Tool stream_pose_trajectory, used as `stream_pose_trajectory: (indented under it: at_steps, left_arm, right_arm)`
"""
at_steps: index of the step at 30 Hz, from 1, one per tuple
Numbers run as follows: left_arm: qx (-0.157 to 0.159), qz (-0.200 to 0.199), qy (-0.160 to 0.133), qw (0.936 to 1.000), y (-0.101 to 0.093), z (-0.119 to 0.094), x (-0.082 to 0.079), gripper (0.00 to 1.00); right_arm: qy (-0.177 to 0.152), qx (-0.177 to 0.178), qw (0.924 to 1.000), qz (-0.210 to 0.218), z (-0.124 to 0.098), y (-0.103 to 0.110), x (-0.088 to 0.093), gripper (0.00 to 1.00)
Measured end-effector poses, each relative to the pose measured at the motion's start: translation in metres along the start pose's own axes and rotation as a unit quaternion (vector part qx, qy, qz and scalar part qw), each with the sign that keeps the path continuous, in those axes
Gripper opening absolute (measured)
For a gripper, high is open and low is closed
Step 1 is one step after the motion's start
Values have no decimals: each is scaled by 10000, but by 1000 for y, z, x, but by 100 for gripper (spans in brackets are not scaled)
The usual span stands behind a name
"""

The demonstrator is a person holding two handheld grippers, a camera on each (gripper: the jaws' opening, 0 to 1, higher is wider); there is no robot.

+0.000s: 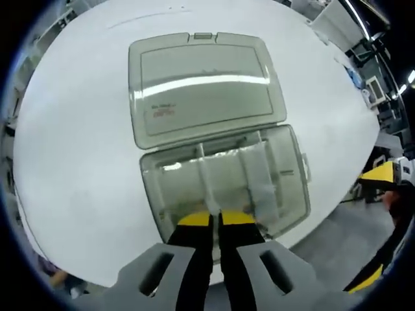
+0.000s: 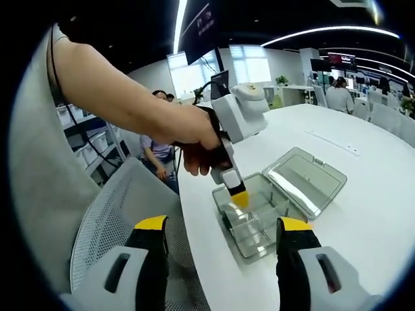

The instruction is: Insert the divider into the dual guide fixture by aligning both edges with the guide slots and pushing it downward to the bottom, including one-sided entry, uneven engagement, binding, and posture correction.

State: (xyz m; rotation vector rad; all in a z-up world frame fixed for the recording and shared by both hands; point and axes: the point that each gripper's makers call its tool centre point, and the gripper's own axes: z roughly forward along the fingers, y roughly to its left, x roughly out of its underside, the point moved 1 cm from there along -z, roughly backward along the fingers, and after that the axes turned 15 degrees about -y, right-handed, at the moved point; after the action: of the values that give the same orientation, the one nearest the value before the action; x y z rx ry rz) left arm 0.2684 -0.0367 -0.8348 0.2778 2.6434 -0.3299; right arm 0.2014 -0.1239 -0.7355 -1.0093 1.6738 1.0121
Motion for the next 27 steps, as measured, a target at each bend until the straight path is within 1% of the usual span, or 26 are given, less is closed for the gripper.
stream_pose_trajectory:
  at_steps: [2, 6, 7, 9, 10, 11, 13, 15, 17, 18, 19, 20, 21, 22, 23, 24, 26, 27]
  left_arm:
    - [43, 77, -11, 10000, 0, 0, -1, 0]
    - [395, -123, -216, 9989, -2, -3, -3, 6]
    - [515, -124, -311, 9981, -4, -3, -4, 10]
    - [532, -203, -495, 9972, 0, -9, -8, 19]
    - [607, -259, -631, 9958, -1, -11, -11, 22]
    - [730, -357, -772, 9937, -4, -16, -13, 24]
    - [810, -401, -813, 9926, -2, -24, -9, 28]
    - [939, -503, -1004, 9892, -1, -34, -5, 30]
    - [1120, -699, -1331, 9823, -2, -45, -6, 31]
    - [1181, -774, -1425, 9797, -2, -50, -5, 32]
    - [1333, -799, -1710, 9729, -3, -59, -7, 34]
    - [1380, -815, -1866, 9693, -3, -64, -7, 35]
    - [1385, -958, -1925, 9667, -1, -71, -2, 36]
    - [1492, -989, -2094, 9613, -2, -77, -3, 37]
    - [1607, -965, -2387, 9528, -3, -86, -6, 37]
    - [1604, -1004, -2453, 9508, -4, -94, -3, 37]
    - [1777, -963, -2757, 9398, -7, -105, -3, 38]
    - [1763, -949, -2841, 9377, -6, -109, -2, 38]
  right_arm:
    - [2, -5, 10000, -1, 1, 3, -1, 64]
    - [19, 9, 10000, -32, -2, 3, -4, 65]
    - [23, 12, 10000, -67, -3, 3, -5, 65]
    - [34, 18, 10000, -86, -6, 2, -6, 65]
    - [48, 21, 9999, -106, -7, 2, -6, 65]
    - [71, 31, 9999, -129, -9, 0, -6, 65]
    - [68, 23, 9999, -146, -12, -1, -6, 65]
    - [105, 15, 9998, -191, -14, -2, -6, 65]
    - [89, -13, 9998, -198, -15, -3, -7, 66]
    - [103, -37, 9997, -224, -15, -3, -6, 66]
    - [114, -68, 9996, -240, -15, -2, -7, 66]
    - [116, -83, 9996, -246, -15, -2, -7, 66]
    - [135, -117, 9995, -254, -16, -2, -6, 66]
    - [168, -140, 9994, -274, -16, -2, -5, 66]
    - [173, -166, 9993, -303, -15, -1, -5, 66]
    - [179, -171, 9992, -302, -15, -1, -5, 66]
    - [203, -181, 9991, -335, -13, -1, -6, 67]
    - [200, -171, 9991, -324, -12, -1, -7, 67]
